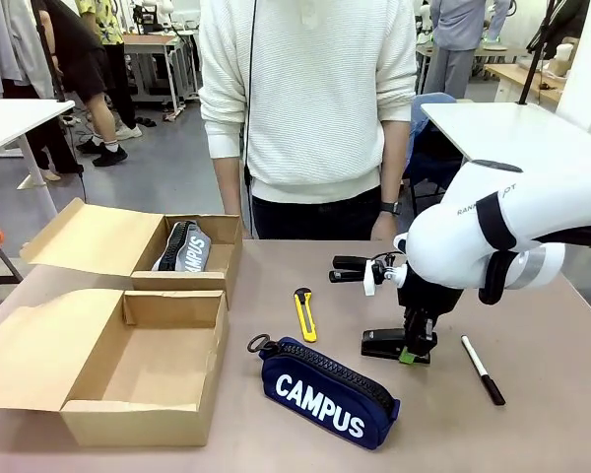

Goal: Place items inside the box.
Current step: Pick up a Pencil pouch or Stapler and place it inside the Mailer Box closest to the robot.

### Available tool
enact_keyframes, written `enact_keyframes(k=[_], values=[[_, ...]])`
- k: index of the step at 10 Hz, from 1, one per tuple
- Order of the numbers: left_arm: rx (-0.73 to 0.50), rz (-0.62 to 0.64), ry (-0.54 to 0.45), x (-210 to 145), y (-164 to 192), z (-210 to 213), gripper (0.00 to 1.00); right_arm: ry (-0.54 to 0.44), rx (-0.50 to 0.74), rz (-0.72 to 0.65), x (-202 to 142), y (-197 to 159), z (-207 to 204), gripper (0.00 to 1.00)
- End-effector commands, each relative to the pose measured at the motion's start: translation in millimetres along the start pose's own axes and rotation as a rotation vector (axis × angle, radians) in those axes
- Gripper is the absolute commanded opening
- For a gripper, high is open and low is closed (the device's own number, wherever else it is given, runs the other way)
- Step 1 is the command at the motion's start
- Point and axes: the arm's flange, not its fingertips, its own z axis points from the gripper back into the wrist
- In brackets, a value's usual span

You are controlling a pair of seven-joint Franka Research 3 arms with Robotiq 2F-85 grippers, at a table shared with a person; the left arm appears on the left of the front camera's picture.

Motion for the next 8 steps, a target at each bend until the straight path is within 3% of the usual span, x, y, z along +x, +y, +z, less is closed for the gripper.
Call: enact_keyframes(k=[1,3,4,6,8], values=[[-0.018,-0.019,-0.020,-0.4,-0.5,-0.8,1.00,0.041,0.014,-0.006,2.1,-1.8,1.2,0.00],[-0.018,-0.019,-0.020,-0.4,-0.5,-0.8,1.00,0.044,0.006,-0.039,-0.9,-2.7,11.0,0.00],[-0.018,-0.019,-0.020,-0.4,-0.5,-0.8,1.00,0.034,-0.043,-0.147,-7.7,-3.3,31.6,0.00],[-0.018,-0.019,-0.020,-0.4,-0.5,-0.8,1.00,-0.055,-0.015,-0.484,-43.2,21.4,118.6,0.00],[-0.018,-0.019,-0.020,-0.4,-0.5,-0.8,1.00,-0.023,-0.045,-0.706,-69.4,80.1,162.6,0.00]])
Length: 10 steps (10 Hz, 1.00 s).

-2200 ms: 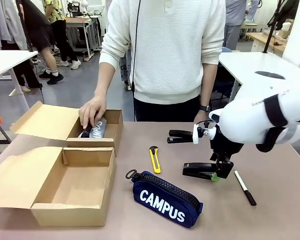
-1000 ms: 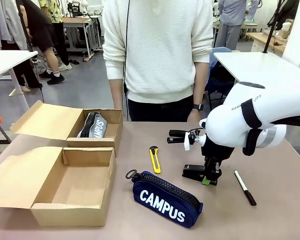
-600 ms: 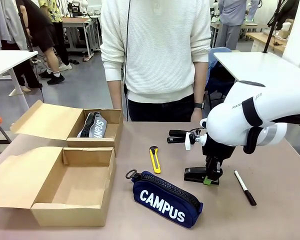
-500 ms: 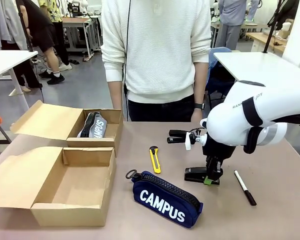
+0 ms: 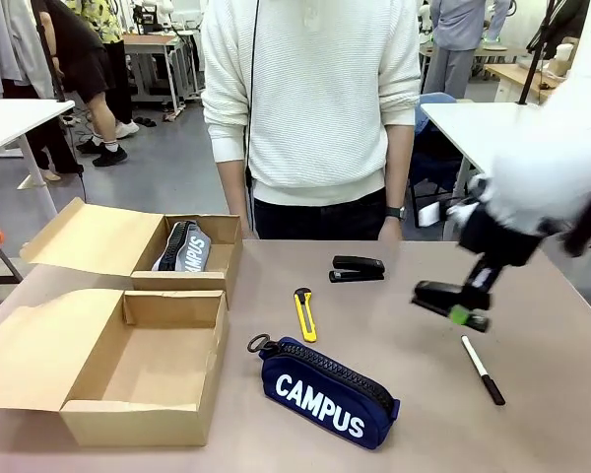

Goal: Place items inside the box.
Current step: Pick up a Pencil pouch or Stapler and place it inside the Mailer Box closest to the robot.

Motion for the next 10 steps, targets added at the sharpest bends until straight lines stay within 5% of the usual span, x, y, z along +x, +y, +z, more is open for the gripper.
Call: enact_keyframes(k=[1,3,4,5,6,7,8,10], values=[[-0.018,-0.017,-0.020,-0.7,0.3,-1.1,1.00,-0.013,-0.117,-0.156,-48.7,61.1,34.3,0.00],[-0.018,-0.017,-0.020,-0.7,0.3,-1.1,1.00,0.022,-0.211,-0.217,-78.0,87.4,44.1,0.00],[-0.018,-0.017,-0.020,-0.7,0.3,-1.1,1.00,-0.028,-0.092,-0.158,-41.7,45.9,47.8,0.00],[-0.018,-0.017,-0.020,-0.7,0.3,-1.1,1.00,-0.028,-0.092,-0.158,-41.7,45.9,47.8,0.00],[-0.018,-0.017,-0.020,-0.7,0.3,-1.1,1.00,-0.028,-0.154,-0.192,-54.6,72.8,69.2,0.37],[-0.018,-0.017,-0.020,-0.7,0.3,-1.1,1.00,-0.112,0.036,-0.138,-47.2,57.2,59.1,0.37],[-0.018,-0.017,-0.020,-0.7,0.3,-1.1,1.00,-0.143,0.071,-0.215,-23.5,66.2,57.8,0.37],[-0.018,-0.017,-0.020,-0.7,0.3,-1.1,1.00,-0.029,0.135,-0.485,36.7,111.6,40.4,0.37]])
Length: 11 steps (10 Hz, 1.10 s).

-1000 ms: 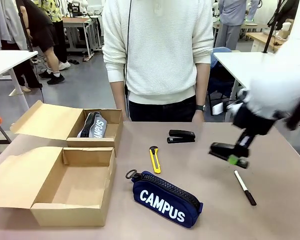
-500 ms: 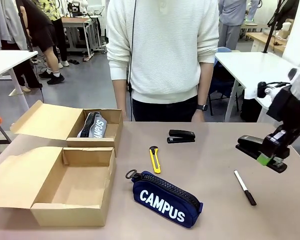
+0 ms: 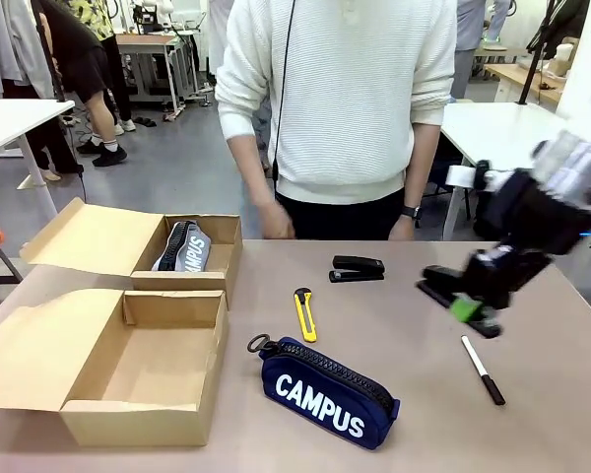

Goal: Place items inside the box.
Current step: Pick up a Pencil pouch or Stapler and place it inside the Mailer Box closest to the robot.

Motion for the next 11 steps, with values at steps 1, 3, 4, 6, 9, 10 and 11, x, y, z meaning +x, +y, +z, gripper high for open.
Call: enact_keyframes(k=[1,3,4,6,9,10,11], values=[[-0.019,-0.018,-0.019,-0.4,-0.5,-1.4,1.00,0.077,0.057,-0.259,49.3,59.1,-25.7,0.37],[-0.019,-0.018,-0.019,-0.4,-0.5,-1.4,1.00,0.011,-0.076,-0.309,57.8,97.9,-41.9,0.37],[-0.019,-0.018,-0.019,-0.4,-0.5,-1.4,1.00,-0.018,-0.098,-0.174,30.7,66.0,-7.9,0.37],[-0.019,-0.018,-0.019,-0.4,-0.5,-1.4,1.00,-0.058,-0.083,-0.299,-29.9,13.3,38.5,0.37],[-0.019,-0.018,-0.019,-0.4,-0.5,-1.4,1.00,-0.207,0.021,-0.413,-98.0,-37.1,72.8,0.37],[-0.019,-0.018,-0.019,-0.4,-0.5,-1.4,1.00,-0.228,0.012,-0.454,-106.2,-46.3,74.6,0.37],[-0.019,-0.018,-0.019,-0.4,-0.5,-1.4,1.00,-0.231,-0.019,-0.462,-102.4,-50.0,72.2,0.37]])
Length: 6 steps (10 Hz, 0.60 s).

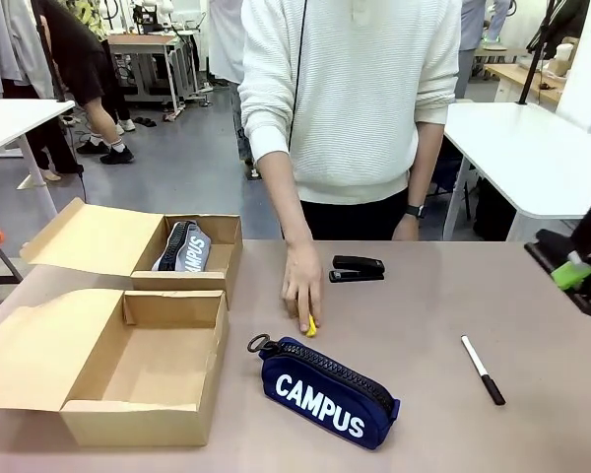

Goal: Place items inside the box.
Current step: Pick up a Pencil pouch or Stapler and place it inside the Mailer Box closest to the robot.

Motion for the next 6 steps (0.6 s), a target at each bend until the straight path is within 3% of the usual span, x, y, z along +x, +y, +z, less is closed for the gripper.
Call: enact_keyframes(k=[1,3,6], values=[[-0.019,-0.017,-0.018,-0.4,-0.4,-1.8,1.00,0.022,0.008,0.028,-1.3,8.7,-5.1,0.37],[-0.019,-0.017,-0.018,-0.4,-0.4,-1.8,1.00,-0.001,-0.004,-0.004,0.6,-1.3,-0.5,0.37],[-0.019,-0.017,-0.018,-0.4,-0.4,-1.8,1.00,0.165,-0.062,0.230,18.4,78.2,-52.5,0.37]])
